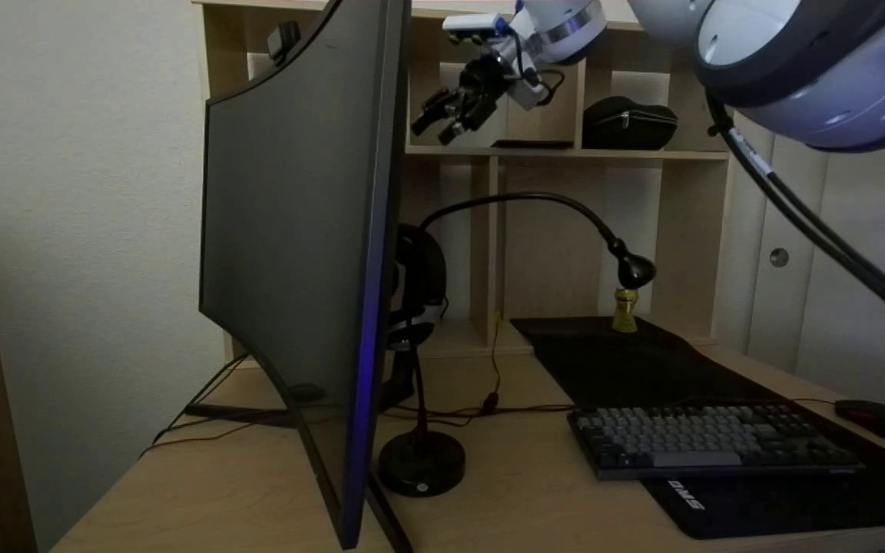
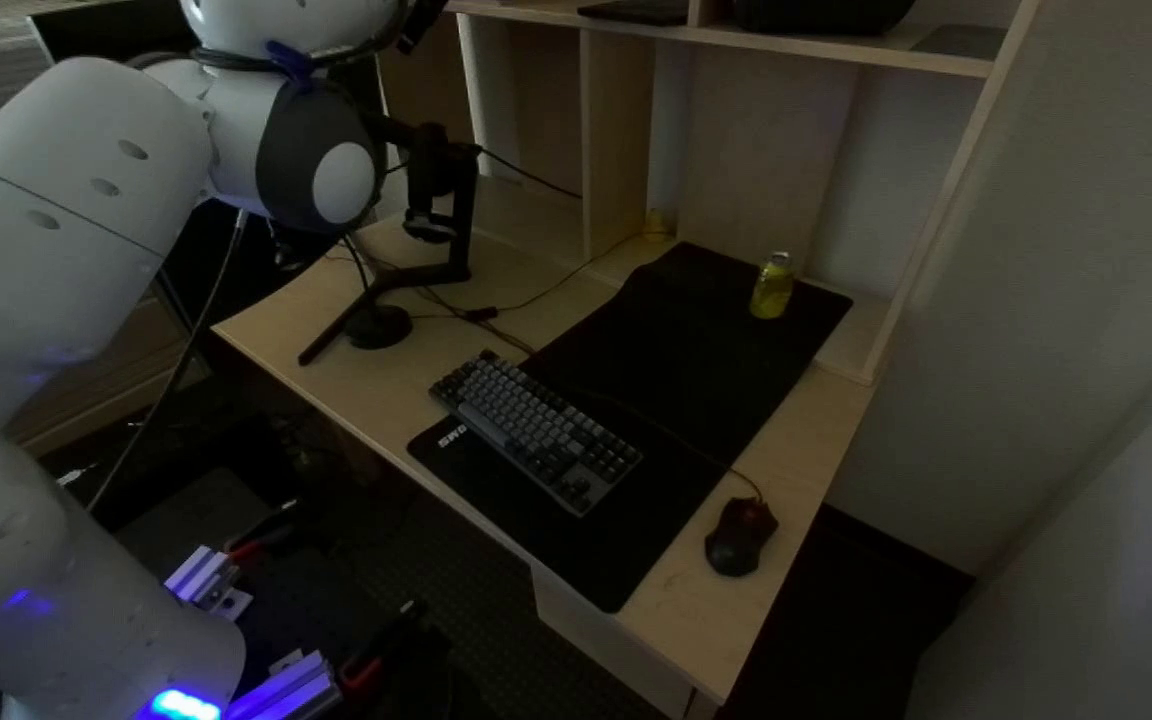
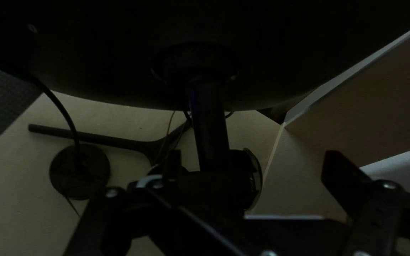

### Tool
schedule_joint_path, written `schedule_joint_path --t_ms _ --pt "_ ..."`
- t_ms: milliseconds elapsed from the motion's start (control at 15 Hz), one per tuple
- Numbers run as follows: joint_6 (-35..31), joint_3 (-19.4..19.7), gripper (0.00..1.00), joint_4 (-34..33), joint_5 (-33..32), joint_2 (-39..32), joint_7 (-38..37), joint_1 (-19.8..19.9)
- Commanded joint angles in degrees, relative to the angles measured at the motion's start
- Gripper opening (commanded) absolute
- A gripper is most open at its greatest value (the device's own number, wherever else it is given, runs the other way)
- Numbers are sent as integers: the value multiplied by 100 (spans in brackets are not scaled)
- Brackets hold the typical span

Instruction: Hang the headphones behind the computer then move the lamp to the right

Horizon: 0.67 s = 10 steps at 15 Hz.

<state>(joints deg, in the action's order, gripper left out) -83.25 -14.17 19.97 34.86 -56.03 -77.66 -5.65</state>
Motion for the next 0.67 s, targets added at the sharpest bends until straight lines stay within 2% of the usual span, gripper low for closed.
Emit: schedule_joint_path --t_ms 0,200,267,600 --pt "796 -63 100 -4 189 439 -858 244" --pt "1378 -380 100 -9 754 660 -1117 469" --pt "1063 -151 100 -12 519 558 -980 316" --pt "1250 -318 100 7 681 666 -1061 416"
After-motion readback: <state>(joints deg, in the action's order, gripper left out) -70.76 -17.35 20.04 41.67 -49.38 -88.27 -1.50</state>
